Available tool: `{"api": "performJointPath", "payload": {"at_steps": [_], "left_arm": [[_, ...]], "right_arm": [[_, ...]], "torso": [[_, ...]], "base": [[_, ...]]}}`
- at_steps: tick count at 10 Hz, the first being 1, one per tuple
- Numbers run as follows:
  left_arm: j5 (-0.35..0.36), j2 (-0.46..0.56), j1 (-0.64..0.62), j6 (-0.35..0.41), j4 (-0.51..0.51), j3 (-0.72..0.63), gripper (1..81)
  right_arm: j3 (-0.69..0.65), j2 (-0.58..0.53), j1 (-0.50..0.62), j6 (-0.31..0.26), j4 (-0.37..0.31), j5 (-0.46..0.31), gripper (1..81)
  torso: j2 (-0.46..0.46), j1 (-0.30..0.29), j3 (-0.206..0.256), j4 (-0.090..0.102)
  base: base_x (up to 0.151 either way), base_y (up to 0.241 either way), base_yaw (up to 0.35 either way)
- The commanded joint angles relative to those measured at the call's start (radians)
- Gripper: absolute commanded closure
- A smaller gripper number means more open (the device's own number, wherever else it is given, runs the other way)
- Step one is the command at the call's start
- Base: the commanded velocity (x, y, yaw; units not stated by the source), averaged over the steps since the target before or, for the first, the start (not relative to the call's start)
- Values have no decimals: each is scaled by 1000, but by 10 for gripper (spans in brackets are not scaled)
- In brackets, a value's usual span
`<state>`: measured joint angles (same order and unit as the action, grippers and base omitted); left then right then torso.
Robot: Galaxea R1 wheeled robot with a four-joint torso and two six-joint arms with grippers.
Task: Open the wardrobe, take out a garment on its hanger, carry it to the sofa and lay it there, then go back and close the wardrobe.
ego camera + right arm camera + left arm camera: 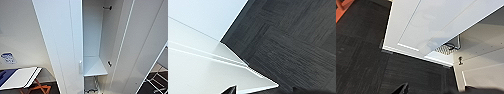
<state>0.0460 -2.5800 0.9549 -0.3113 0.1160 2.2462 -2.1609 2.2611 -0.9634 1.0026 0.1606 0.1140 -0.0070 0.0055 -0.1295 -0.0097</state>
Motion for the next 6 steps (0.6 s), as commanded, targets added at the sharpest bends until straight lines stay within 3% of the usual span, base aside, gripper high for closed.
{"api": "performJointPath", "payload": {"at_steps": [1,4,6], "left_arm": [[-17,-62,130,9,-226,12,10],[-14,-83,322,20,-312,9,10],[-11,-92,419,21,-421,12,10]], "right_arm": [[-16,-62,234,64,-16,-22,10],[-8,11,315,64,-4,-57,10],[-36,103,318,62,2,-59,10]], "torso": [[0,0,0,0],[0,0,0,0],[0,0,0,0]], "base": [[0,0,0],[0,0,0],[0,0,0]]}}
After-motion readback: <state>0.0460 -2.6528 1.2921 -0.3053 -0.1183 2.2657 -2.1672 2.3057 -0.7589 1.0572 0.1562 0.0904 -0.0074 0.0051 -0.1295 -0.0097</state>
